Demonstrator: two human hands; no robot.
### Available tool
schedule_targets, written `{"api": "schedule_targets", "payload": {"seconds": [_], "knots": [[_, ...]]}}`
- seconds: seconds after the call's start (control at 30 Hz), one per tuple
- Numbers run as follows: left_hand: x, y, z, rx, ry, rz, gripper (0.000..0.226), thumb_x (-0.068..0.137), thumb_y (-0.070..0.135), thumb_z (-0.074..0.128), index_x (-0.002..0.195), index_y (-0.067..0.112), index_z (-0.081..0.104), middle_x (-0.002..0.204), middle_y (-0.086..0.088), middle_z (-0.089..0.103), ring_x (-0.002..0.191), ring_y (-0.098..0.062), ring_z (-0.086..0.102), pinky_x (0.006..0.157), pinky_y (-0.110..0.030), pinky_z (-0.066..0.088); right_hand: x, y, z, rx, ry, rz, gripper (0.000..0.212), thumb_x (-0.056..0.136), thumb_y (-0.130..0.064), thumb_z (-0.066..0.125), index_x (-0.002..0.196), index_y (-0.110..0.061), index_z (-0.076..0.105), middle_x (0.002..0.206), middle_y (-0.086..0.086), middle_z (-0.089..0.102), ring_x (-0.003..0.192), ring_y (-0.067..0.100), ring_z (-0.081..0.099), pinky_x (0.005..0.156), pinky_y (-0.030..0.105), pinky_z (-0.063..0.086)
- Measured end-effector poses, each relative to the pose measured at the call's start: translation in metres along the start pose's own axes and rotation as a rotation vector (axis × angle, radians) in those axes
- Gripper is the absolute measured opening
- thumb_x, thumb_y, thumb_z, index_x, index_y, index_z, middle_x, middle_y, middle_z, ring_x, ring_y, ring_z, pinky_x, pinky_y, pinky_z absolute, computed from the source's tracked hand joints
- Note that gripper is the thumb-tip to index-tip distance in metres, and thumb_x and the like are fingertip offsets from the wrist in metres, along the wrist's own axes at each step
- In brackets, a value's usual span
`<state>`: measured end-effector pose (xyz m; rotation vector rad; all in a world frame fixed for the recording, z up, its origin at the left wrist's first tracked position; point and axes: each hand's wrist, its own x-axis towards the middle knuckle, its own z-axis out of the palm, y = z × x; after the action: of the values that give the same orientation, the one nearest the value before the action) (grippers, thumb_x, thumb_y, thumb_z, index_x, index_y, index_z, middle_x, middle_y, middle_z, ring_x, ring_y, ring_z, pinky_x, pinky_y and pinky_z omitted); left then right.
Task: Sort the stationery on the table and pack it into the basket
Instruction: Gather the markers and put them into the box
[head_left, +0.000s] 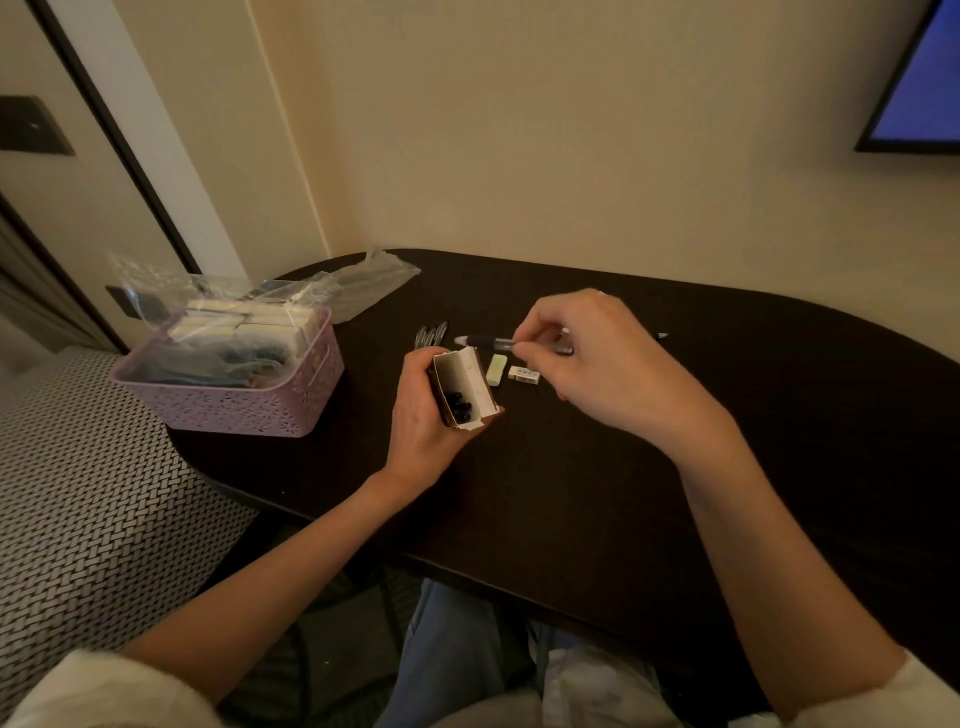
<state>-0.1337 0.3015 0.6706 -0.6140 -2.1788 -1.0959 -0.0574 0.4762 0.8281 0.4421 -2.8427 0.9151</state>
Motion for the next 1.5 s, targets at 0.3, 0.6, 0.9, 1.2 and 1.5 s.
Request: {"api": "schedule_targets", "payload": {"seconds": [0.3, 0.6, 0.9, 1.2, 1.5], "knots": [[0.001, 0.004, 0.002, -0.039, -0.013, -0.006, 0.074, 0.068, 0.031, 0.085, 0.123, 0.022, 0.037, 0.113, -0.001, 0.049, 0.096, -0.009, 0.054, 0.082, -0.026, 0.050, 0.016, -0.007, 0.036, -0.176, 0.021, 0.023, 0.015, 0.090, -0.023, 0.063, 0.104, -0.019, 0.064, 0.103, -0.005, 0.064, 0.093, 0.009, 0.061, 0.080, 0.025, 0.053], [0.003, 0.002, 0.004, -0.017, -0.047, -0.009, 0.070, 0.070, 0.031, 0.083, 0.123, 0.016, 0.039, 0.113, -0.005, 0.050, 0.098, -0.014, 0.055, 0.082, -0.039, 0.051, 0.030, 0.017, 0.074, -0.083, 0.094, -0.097, 0.016, 0.089, -0.012, 0.064, 0.105, -0.014, 0.067, 0.109, -0.004, 0.047, 0.096, 0.007, 0.054, 0.083, 0.019, 0.048], [0.004, 0.000, 0.004, -0.027, -0.040, -0.004, 0.070, 0.071, 0.031, 0.084, 0.122, 0.016, 0.039, 0.112, -0.001, 0.050, 0.097, -0.013, 0.056, 0.081, -0.041, 0.051, 0.031, 0.027, 0.072, -0.014, 0.112, -0.133, 0.020, 0.089, -0.012, 0.063, 0.107, -0.020, 0.062, 0.107, -0.009, 0.051, 0.093, 0.003, 0.054, 0.074, 0.015, 0.048], [0.002, -0.001, 0.001, -0.028, -0.064, -0.010, 0.070, 0.069, 0.027, 0.085, 0.122, 0.011, 0.041, 0.110, -0.005, 0.051, 0.095, -0.016, 0.056, 0.080, -0.040, 0.051, 0.034, 0.035, 0.086, -0.301, 0.102, -0.297, 0.018, 0.092, -0.022, 0.059, 0.106, -0.026, 0.069, 0.107, -0.005, 0.062, 0.097, 0.007, 0.044, 0.078, 0.018, 0.033], [0.008, -0.003, -0.006, -0.022, -0.024, 0.000, 0.068, 0.070, 0.024, 0.085, 0.121, 0.011, 0.041, 0.111, -0.008, 0.052, 0.097, -0.016, 0.056, 0.082, -0.038, 0.051, 0.035, 0.043, 0.087, -0.079, 0.083, -0.379, 0.035, 0.092, -0.004, 0.053, 0.123, -0.018, 0.063, 0.117, -0.003, 0.062, 0.110, 0.009, 0.044, 0.093, 0.026, 0.039]]}}
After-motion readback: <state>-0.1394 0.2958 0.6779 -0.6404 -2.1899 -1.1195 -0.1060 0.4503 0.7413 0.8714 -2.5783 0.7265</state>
